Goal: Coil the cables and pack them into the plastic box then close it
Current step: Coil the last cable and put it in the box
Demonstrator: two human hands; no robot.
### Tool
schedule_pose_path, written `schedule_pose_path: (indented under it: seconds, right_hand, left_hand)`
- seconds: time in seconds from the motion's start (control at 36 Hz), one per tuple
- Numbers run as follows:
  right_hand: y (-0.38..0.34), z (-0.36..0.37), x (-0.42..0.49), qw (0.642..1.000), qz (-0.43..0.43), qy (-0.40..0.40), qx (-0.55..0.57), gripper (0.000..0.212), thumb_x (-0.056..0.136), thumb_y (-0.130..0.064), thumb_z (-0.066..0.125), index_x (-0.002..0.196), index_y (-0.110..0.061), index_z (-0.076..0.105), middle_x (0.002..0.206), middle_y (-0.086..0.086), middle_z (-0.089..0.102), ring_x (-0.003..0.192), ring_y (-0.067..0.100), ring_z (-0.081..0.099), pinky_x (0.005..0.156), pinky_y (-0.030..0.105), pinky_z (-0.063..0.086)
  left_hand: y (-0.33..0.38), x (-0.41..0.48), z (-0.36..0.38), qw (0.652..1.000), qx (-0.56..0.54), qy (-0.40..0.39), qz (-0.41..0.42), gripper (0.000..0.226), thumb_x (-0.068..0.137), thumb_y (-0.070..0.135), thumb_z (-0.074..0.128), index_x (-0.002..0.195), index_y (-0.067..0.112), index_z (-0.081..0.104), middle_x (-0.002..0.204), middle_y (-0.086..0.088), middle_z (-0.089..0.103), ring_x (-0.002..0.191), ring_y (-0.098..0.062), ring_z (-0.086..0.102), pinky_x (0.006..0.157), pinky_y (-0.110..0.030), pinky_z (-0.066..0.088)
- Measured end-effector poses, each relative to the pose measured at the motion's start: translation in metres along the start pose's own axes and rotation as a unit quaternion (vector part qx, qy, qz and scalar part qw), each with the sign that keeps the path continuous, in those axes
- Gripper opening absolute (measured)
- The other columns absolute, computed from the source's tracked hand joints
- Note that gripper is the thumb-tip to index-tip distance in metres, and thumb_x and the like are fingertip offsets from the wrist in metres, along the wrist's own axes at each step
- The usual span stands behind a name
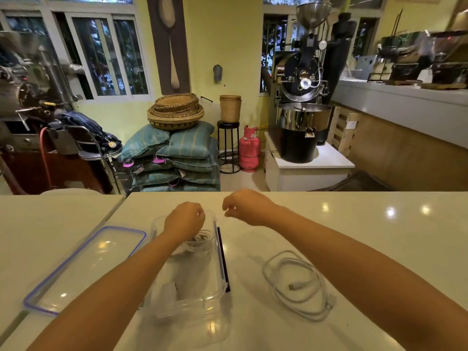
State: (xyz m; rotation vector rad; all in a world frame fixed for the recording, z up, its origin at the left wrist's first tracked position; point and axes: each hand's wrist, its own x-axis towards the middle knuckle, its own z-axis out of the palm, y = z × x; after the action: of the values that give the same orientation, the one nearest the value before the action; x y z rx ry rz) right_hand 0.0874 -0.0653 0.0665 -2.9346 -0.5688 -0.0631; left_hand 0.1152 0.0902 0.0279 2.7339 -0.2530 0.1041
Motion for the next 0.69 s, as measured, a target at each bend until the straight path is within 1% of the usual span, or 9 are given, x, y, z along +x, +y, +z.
schedule_pose_path:
  seconds: [0.03,0.08,0.17,0.31,0.39,0.47,0.58,0.64,0.69]
  right_hand:
    - [0.005,-0.005,-0.003,1.000,0.009,0.000,0.003,0.029,0.091,-0.022,0.052,0.116,-0.010,0.059,0.119,0.012,0.062,0.110,0.029,0.055,0.092,0.040,0.047]
    - [0.016,-0.015,-0.011,1.000,0.027,-0.010,0.008,0.031,0.090,-0.020,0.053,0.119,-0.009,0.057,0.122,0.012,0.061,0.111,0.027,0.054,0.092,0.037,0.044]
    - [0.032,-0.023,-0.026,0.996,0.065,-0.050,0.019,0.032,0.089,-0.015,0.056,0.119,-0.007,0.057,0.122,0.013,0.059,0.110,0.027,0.055,0.087,0.031,0.043]
    - [0.062,-0.018,-0.058,0.983,0.123,-0.131,0.024,0.031,0.086,-0.011,0.059,0.117,-0.007,0.057,0.123,0.013,0.057,0.111,0.029,0.052,0.088,0.032,0.042]
    - [0.077,-0.007,-0.075,0.972,0.155,-0.172,0.044,0.029,0.087,-0.011,0.057,0.116,-0.006,0.057,0.123,0.014,0.056,0.105,0.028,0.056,0.089,0.035,0.046]
    - [0.089,0.004,-0.089,0.961,0.190,-0.188,0.075,0.026,0.090,-0.007,0.051,0.115,-0.002,0.056,0.122,0.017,0.058,0.087,0.020,0.056,0.079,0.031,0.046]
    - [0.101,0.021,-0.103,0.946,0.232,-0.202,0.097,0.025,0.091,-0.010,0.050,0.114,-0.003,0.056,0.119,0.019,0.060,0.084,0.017,0.054,0.060,0.020,0.043]
    - [0.105,0.028,-0.108,0.940,0.246,-0.210,0.108,0.026,0.091,-0.012,0.051,0.114,-0.003,0.057,0.117,0.020,0.061,0.082,0.018,0.055,0.057,0.019,0.042]
    - [0.107,0.033,-0.113,0.938,0.250,-0.212,0.118,0.026,0.091,-0.012,0.051,0.114,-0.001,0.056,0.111,0.019,0.063,0.072,0.016,0.055,0.056,0.019,0.042]
  left_hand:
    - [0.008,-0.001,-0.003,1.000,-0.016,0.004,0.015,0.028,0.091,0.015,0.041,0.104,0.006,0.064,0.103,-0.013,0.066,0.082,-0.025,0.058,0.069,-0.033,0.047]
    - [0.025,-0.004,-0.006,0.997,-0.048,0.007,0.052,0.027,0.091,0.014,0.043,0.106,0.005,0.064,0.109,-0.013,0.066,0.093,-0.027,0.060,0.078,-0.034,0.048]
    - [0.050,-0.010,-0.004,0.993,-0.078,-0.015,0.092,0.027,0.092,0.016,0.045,0.110,0.007,0.062,0.115,-0.012,0.063,0.102,-0.026,0.058,0.088,-0.037,0.049]
    - [0.085,-0.024,0.019,0.982,-0.059,-0.104,0.145,0.028,0.092,0.019,0.047,0.117,0.011,0.058,0.121,-0.009,0.060,0.108,-0.023,0.056,0.092,-0.031,0.044]
    - [0.097,-0.027,0.037,0.971,-0.017,-0.175,0.160,0.030,0.092,0.019,0.047,0.120,0.013,0.056,0.125,-0.008,0.058,0.112,-0.023,0.054,0.097,-0.034,0.045]
    - [0.106,-0.027,0.056,0.963,0.021,-0.214,0.163,0.033,0.092,0.017,0.043,0.123,0.014,0.053,0.131,-0.009,0.054,0.117,-0.025,0.051,0.100,-0.036,0.043]
    - [0.111,-0.028,0.077,0.955,0.079,-0.238,0.160,0.036,0.093,0.014,0.041,0.128,0.013,0.046,0.137,-0.011,0.047,0.122,-0.027,0.046,0.100,-0.035,0.039]
    - [0.113,-0.027,0.084,0.954,0.104,-0.236,0.154,0.036,0.092,0.014,0.040,0.128,0.011,0.044,0.136,-0.013,0.046,0.123,-0.028,0.045,0.099,-0.036,0.039]
    - [0.116,-0.027,0.088,0.954,0.122,-0.229,0.147,0.036,0.093,0.013,0.039,0.127,0.009,0.044,0.135,-0.014,0.047,0.121,-0.029,0.046,0.098,-0.036,0.040]
